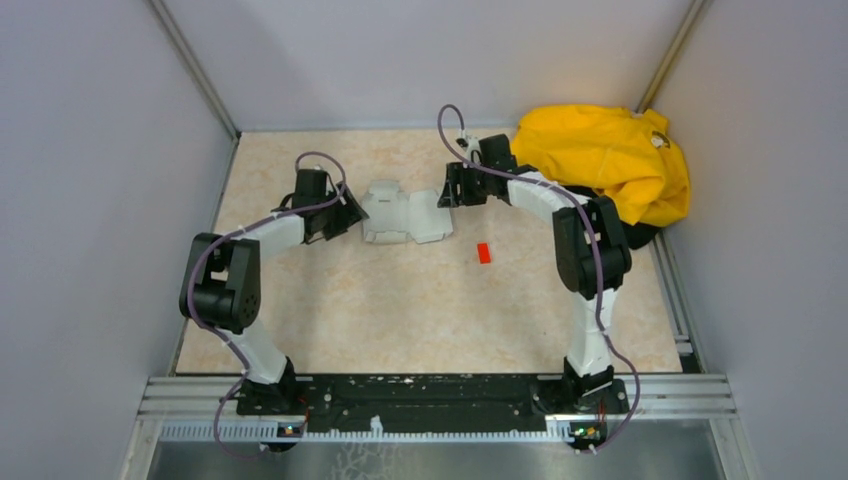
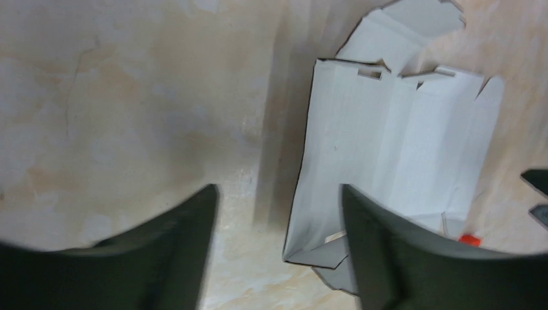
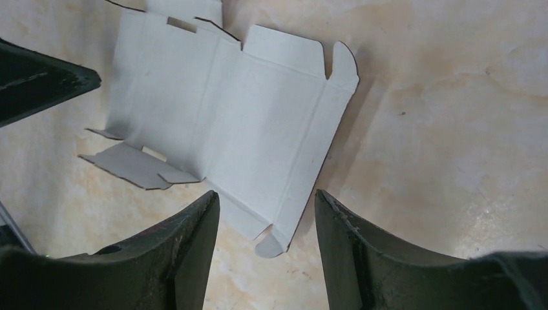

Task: Fold the paper box

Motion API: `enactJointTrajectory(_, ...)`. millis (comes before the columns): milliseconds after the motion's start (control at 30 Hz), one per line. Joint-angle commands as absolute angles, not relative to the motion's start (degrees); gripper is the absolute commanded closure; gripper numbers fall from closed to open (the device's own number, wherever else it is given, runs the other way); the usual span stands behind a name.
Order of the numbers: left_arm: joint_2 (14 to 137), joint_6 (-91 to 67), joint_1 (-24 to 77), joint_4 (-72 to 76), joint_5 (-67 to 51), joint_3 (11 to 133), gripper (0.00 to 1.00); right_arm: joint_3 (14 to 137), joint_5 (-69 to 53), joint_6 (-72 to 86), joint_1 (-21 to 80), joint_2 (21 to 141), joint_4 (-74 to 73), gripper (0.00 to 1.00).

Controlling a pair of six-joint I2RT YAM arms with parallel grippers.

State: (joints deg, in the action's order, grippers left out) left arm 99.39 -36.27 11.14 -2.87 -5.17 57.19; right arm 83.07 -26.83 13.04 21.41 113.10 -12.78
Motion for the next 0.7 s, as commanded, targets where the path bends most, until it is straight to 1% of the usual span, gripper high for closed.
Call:
enactJointTrajectory(0,98.73,-36.53,10.92,-0.43,-8.24,56.30,0.08,87.50,-25.67,11.79,21.19,118.21,-14.27,0.44)
enactJointTrajectory(33,99.33,-36.57,10.90,-0.44,-8.90,56.67,0.02,87.72,-25.63,11.82,21.18,118.89,-13.99,0.44)
enactJointTrajectory(133,100.24,-36.77,10.90,1.52,-9.73,56.67,0.01,87.65,-26.12,11.98,21.18,120.19,-12.79,0.45)
enactJointTrajectory(200,100.79,-37.05,10.62,1.85,-9.66,56.69,0.04,87.56,-26.17,11.90,21.18,120.63,-12.85,0.46)
enactJointTrajectory(233,101.03,-37.14,10.41,2.15,-9.90,56.62,0.06,87.23,-26.19,11.87,21.18,120.67,-12.40,0.47)
enactJointTrajectory(300,101.64,-37.31,10.06,2.89,-10.61,56.59,0.15,86.43,-26.28,11.83,21.18,120.67,-11.83,0.48)
enactJointTrajectory(433,103.12,-36.93,9.59,3.34,-11.43,57.61,0.42,85.43,-26.10,11.62,21.18,120.78,-11.46,0.52)
enactJointTrajectory(467,103.59,-36.82,9.51,3.23,-11.72,58.05,0.47,85.23,-26.10,11.60,21.18,120.74,-11.42,0.53)
enactJointTrajectory(533,104.56,-36.52,9.49,2.73,-12.01,59.22,0.51,84.49,-26.18,11.68,21.25,120.64,-11.11,0.55)
enactJointTrajectory(667,105.89,-35.69,9.49,2.01,-12.26,61.53,0.52,82.79,-26.76,12.03,21.48,119.82,-10.20,0.58)
